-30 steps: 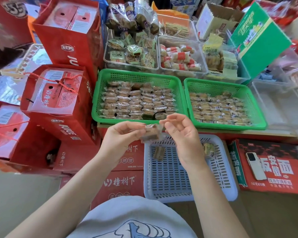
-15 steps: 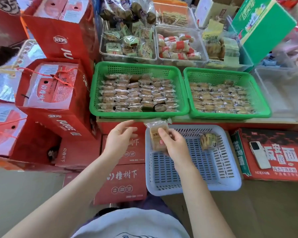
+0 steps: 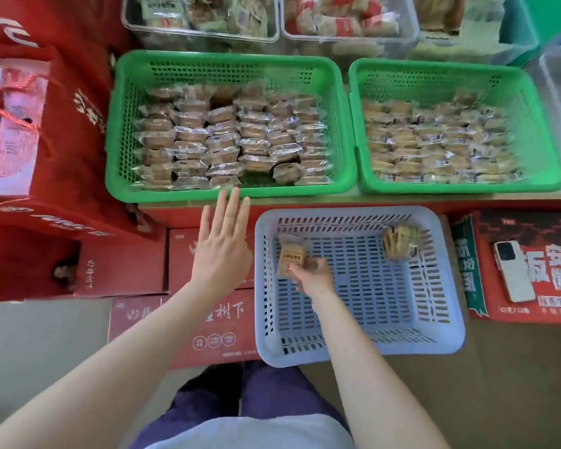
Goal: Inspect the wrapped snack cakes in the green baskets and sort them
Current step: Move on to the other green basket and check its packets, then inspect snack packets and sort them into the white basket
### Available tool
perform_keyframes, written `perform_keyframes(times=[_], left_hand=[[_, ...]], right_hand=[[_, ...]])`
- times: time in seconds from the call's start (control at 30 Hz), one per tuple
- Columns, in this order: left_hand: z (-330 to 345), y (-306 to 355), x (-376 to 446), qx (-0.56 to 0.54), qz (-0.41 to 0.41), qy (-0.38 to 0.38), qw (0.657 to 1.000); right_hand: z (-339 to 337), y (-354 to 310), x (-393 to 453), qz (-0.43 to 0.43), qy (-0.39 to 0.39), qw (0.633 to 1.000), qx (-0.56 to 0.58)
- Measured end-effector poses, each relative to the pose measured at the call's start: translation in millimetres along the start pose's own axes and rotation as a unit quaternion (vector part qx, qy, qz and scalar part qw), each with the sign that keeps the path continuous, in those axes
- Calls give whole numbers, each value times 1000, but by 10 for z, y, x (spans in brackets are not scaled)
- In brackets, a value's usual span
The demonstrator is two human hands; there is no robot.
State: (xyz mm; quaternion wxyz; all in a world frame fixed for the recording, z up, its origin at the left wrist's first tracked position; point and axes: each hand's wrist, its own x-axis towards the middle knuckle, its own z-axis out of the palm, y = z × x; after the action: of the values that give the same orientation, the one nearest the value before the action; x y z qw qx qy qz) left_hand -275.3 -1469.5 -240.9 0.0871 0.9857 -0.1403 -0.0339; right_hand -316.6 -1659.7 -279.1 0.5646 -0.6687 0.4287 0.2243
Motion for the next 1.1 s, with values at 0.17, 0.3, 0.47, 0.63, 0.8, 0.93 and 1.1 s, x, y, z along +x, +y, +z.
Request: perform_keyframes(times=[0.17,0.3,0.47,0.63,0.8,0.93,1.1], left_hand=[[3,25,-2,-8,-12,9,1000],[-131,9,113,-37,-27,66,997],[-436,-207,640,-58,-57,46,996],[-519,-597,1111,-39,-24,-119,992],[-499,-663,1134,-38,-16,-142,989],[-507,-657,1147,-37,-20,-150,988],[-491,-662,1152,-32,-21,-151,988]], right_hand=[[32,-42,204,20,-41,996,-78],[-135,-400,158,16,-42,983,-176],[-230,-1196,-250,-139,-128,954,-232],[6,-1993,-407,-322,-96,911,-241],[448,-2284,89,-404,-29,823,-399],[607,-2307,326,-419,-12,709,-566],[667,-2244,373,-424,22,634,-647]])
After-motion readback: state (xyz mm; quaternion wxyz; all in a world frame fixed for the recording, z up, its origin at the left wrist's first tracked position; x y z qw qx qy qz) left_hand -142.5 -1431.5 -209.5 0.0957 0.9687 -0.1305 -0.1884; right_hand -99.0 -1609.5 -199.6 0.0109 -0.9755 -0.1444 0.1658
